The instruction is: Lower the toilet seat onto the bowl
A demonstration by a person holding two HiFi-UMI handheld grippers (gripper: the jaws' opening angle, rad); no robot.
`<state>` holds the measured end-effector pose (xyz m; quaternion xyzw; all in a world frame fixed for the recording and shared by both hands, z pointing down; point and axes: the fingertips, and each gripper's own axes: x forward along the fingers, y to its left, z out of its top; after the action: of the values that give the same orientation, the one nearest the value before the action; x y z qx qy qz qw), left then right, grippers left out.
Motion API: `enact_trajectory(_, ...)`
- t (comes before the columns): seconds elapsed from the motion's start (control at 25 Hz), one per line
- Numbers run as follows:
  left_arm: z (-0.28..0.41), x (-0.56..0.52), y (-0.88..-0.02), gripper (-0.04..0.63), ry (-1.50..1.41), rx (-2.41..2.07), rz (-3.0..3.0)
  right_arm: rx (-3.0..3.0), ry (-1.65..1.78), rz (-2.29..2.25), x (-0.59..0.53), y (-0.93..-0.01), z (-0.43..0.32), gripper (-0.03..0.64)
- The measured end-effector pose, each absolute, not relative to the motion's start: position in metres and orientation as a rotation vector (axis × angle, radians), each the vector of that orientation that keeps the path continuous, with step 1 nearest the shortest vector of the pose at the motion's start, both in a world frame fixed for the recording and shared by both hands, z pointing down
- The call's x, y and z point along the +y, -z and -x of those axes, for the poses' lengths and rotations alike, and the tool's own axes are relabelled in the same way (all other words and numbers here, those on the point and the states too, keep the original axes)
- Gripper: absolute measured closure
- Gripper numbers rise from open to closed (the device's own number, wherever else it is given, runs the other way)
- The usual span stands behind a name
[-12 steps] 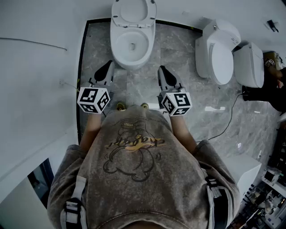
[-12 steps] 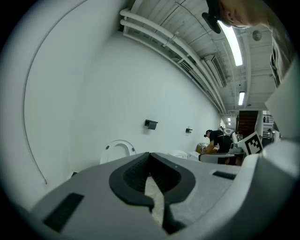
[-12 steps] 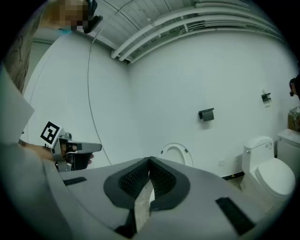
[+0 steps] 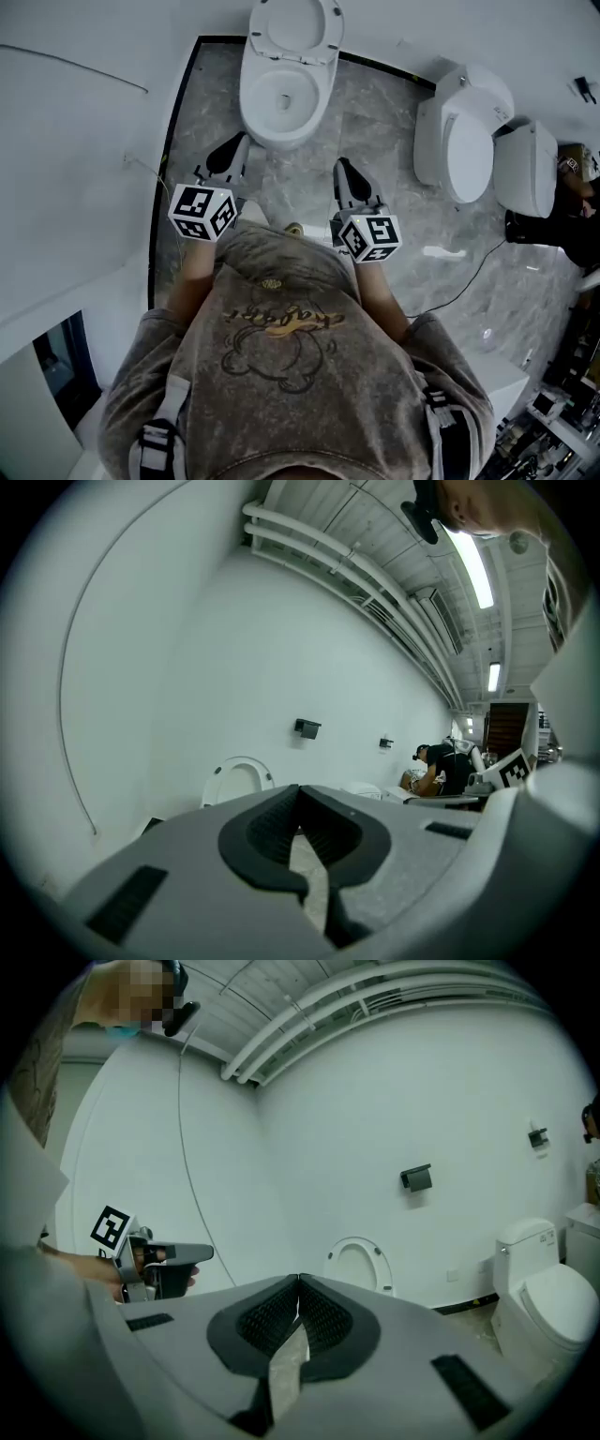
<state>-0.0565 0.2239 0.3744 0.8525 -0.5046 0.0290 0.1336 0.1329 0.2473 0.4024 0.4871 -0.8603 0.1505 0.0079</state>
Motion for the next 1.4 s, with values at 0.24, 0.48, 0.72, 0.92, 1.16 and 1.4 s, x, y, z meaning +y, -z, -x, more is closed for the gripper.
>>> enact_trajectory(0.24, 0.052, 0.205, -0.381, 0.586, -0.070, -1.468, -2.462, -2.695, -0.501, -1.473, 0.227, -0.415, -0.131, 0.591)
enact_trajectory(0.48, 0.058, 0.137, -0.390, 0.586, -0.077, -1.432, -2.479, -2.673, -0.516, -1.500, 0.166, -0.424, -0.122, 0.591)
enact_trajectory(0.72, 0.078, 0.042, -0.387, 0.586, -0.045, -1.377, -2.487, -2.659, -0.503, -1.536, 0.076, -0.419, -0.097, 0.591)
enact_trajectory(0.92, 0.091, -0.033, -0.371, 0.586, -0.076, -1.293, -2.549, -2.642, -0.480, -1.595, 0.002, -0.400, -0.072, 0.591)
enact_trajectory(1.16, 0.098, -0.100, -0.358, 0.586, -0.088, -1.190, -2.607, -2.616, -0.472, -1.670, -0.060, -0.387, -0.058, 0.591)
enact_trajectory(1.4, 0.092, -0.132, -0.351, 0.586, -0.092, -1.179, -2.620, -2.610, -0.458, -1.676, -0.090, -0.379, -0.063, 0.589)
